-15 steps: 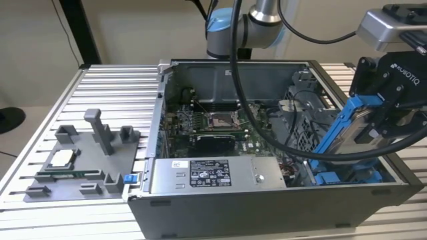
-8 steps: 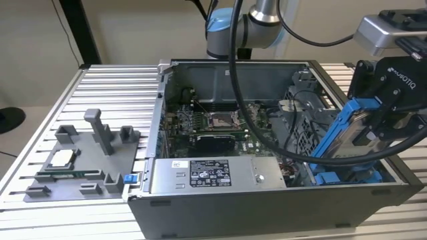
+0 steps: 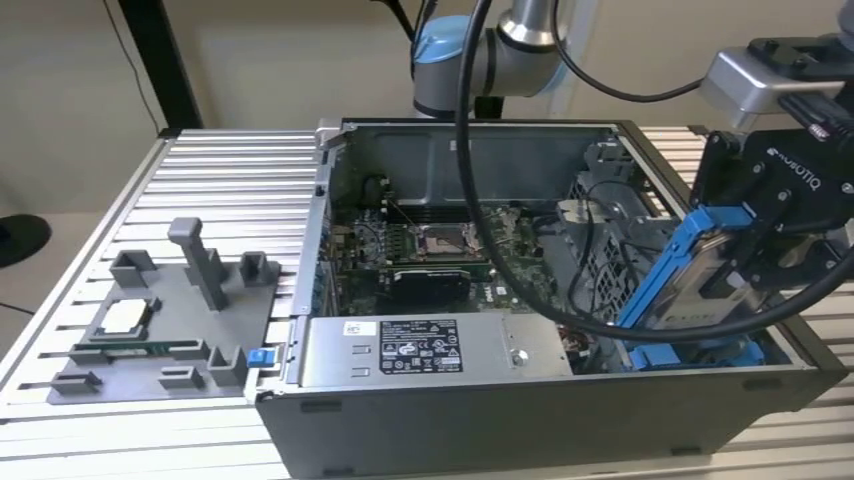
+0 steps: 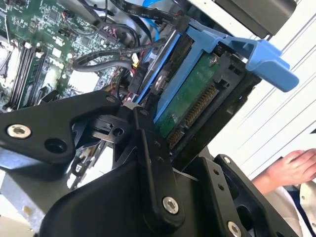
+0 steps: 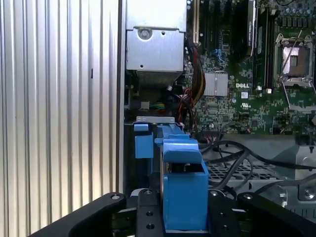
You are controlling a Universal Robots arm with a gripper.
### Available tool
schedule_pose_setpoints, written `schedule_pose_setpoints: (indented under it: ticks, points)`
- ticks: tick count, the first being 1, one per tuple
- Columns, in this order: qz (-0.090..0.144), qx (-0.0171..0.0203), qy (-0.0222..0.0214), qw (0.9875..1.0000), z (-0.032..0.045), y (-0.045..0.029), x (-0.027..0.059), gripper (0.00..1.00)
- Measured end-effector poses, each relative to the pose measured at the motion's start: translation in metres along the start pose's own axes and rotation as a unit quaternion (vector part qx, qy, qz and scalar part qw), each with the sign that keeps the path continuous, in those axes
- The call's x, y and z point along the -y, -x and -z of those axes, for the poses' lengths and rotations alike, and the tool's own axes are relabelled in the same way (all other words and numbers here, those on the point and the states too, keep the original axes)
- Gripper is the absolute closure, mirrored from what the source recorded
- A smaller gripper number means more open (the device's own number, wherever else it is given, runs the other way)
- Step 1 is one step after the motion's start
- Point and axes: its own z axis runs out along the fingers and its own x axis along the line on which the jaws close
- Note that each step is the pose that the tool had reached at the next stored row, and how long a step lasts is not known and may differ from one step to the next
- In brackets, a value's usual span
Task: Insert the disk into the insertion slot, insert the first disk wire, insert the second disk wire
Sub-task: 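Insert the disk into the insertion slot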
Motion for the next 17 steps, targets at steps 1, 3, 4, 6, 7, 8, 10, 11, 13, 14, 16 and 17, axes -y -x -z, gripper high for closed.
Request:
schedule_pose_setpoints:
  ticks: [1,3,4,6,7,8,10,11,13,14,16,17]
  points:
    - [0.0,0.0,0.0,1.0,-0.001,-0.0001,0.0,1.0]
    - [0.0,0.0,0.0,1.0,-0.0029,-0.0002,0.0001,1.0]
    - [0.0,0.0,0.0,1.0,-0.0038,-0.0003,0.0001,1.0]
    - [0.0,-0.0001,0.0,1.0,-0.0048,-0.0003,0.0002,1.0]
    - [0.0,-0.0001,0.0,1.0,-0.005,-0.0003,0.0002,1.0]
    - [0.0,-0.0001,0.0,1.0,-0.005,-0.0003,0.0002,1.0]
    - [0.0,-0.0001,0.0,1.0,-0.0053,-0.0004,0.0002,1.0]
    - [0.0,-0.0001,0.0,1.0,-0.0053,-0.0004,0.0002,1.0]
    - [0.0,0.0,0.0,1.0,-0.0056,-0.0004,0.0002,1.0]
    - [0.0,0.0,0.0,1.0,-0.0059,-0.0004,0.0002,1.0]
    - [0.0,0.0,0.0,1.0,-0.0066,-0.0005,0.0003,1.0]
    - [0.0,0.0,0.0,1.0,-0.0072,-0.0005,0.0003,1.0]
